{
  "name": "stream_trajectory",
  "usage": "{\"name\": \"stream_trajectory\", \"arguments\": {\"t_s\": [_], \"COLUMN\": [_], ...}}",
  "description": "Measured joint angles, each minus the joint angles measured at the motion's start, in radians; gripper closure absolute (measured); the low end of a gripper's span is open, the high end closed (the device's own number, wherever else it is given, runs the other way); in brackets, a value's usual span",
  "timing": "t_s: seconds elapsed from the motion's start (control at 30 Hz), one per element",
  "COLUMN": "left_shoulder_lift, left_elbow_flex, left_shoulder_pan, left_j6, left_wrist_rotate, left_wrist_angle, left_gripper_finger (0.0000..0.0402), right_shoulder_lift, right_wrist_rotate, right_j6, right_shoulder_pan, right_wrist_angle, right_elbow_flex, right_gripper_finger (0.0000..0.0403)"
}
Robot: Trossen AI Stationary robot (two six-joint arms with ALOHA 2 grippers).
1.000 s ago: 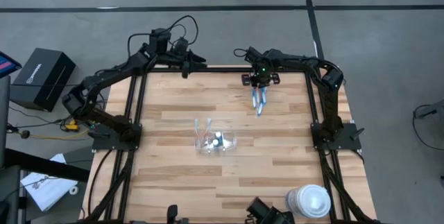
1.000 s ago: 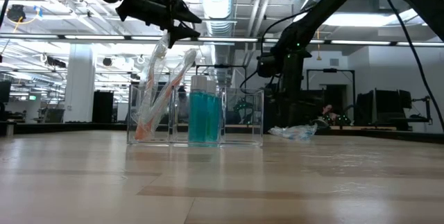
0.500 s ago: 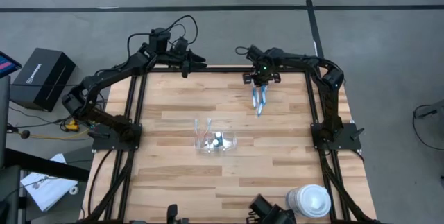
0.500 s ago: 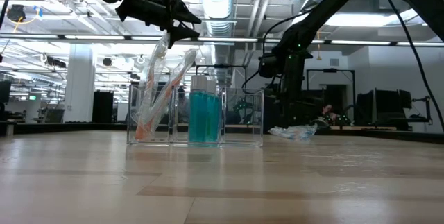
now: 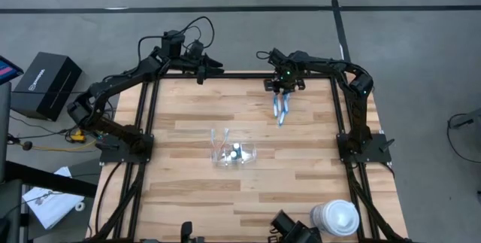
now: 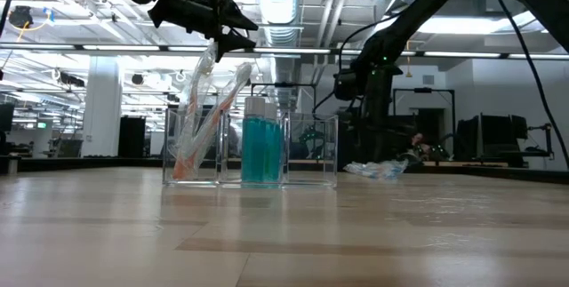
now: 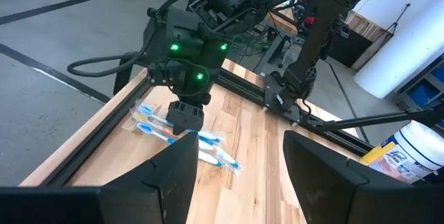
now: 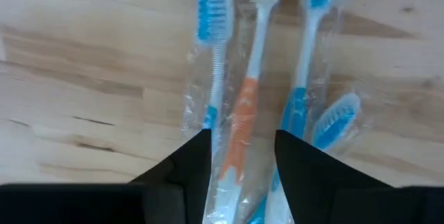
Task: Pick & Place toothbrushing station
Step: Put the orange toothbrush into the transparent organizer
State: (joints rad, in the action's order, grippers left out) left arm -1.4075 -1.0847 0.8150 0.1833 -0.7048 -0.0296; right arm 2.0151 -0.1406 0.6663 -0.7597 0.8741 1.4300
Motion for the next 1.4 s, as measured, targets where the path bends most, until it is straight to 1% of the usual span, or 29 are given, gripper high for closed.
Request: {"name": "stream_trajectory", "arguments": {"t_s": [0.1,0.2,0.33,0.5,0.53,0.6,0.63,0.8,0.97,1.1,1.23,1.3,1.4], "left_shoulder_lift": [0.000,0.000,0.000,0.000,0.000,0.000,0.000,0.000,0.000,0.000,0.000,0.000,0.000], "left_elbow_flex": [0.000,0.000,0.000,0.000,0.000,0.000,0.000,0.000,0.001,0.001,0.001,0.001,0.001], "left_shoulder_pan": [0.000,0.000,0.000,0.000,0.000,0.000,0.000,0.000,0.001,0.015,0.060,0.094,0.160], "left_j6": [0.000,0.000,0.000,0.000,0.001,0.001,0.000,-0.017,-0.018,-0.006,0.069,0.136,0.272], "left_wrist_rotate": [0.000,0.000,0.000,0.000,0.000,0.000,0.000,0.001,0.011,0.018,0.019,0.012,-0.056], "left_wrist_angle": [0.000,0.000,0.000,0.000,0.000,0.000,0.000,0.001,0.004,0.011,0.071,0.120,0.228], "left_gripper_finger": [0.0196,0.0196,0.0196,0.0196,0.0196,0.0196,0.0196,0.0196,0.0196,0.0196,0.0196,0.0196,0.0196], "right_shoulder_lift": [0.000,0.001,0.002,0.000,0.000,0.000,-0.002,-0.005,-0.006,-0.006,-0.006,-0.007,-0.007], "right_wrist_rotate": [0.008,0.003,-0.046,-0.048,-0.048,-0.054,-0.059,-0.083,-0.105,-0.122,-0.124,-0.124,-0.138], "right_j6": [-0.008,0.008,0.012,0.014,0.013,-0.006,-0.013,-0.024,-0.043,-0.069,-0.111,-0.145,-0.169], "right_shoulder_pan": [0.000,0.000,0.000,-0.002,-0.004,-0.010,-0.010,-0.013,-0.010,-0.005,-0.009,-0.013,-0.014], "right_wrist_angle": [0.000,-0.030,-0.055,-0.070,-0.070,-0.071,-0.075,-0.100,-0.092,-0.080,-0.080,-0.102,-0.169], "right_elbow_flex": [-0.004,-0.037,-0.091,-0.101,-0.101,-0.102,-0.102,-0.088,-0.006,0.106,0.261,0.332,0.409], "right_gripper_finger": [0.0263,0.0287,0.0318,0.0335,0.0345,0.0379,0.0388,0.0396,0.0398,0.0399,0.0400,0.0401,0.0401]}}
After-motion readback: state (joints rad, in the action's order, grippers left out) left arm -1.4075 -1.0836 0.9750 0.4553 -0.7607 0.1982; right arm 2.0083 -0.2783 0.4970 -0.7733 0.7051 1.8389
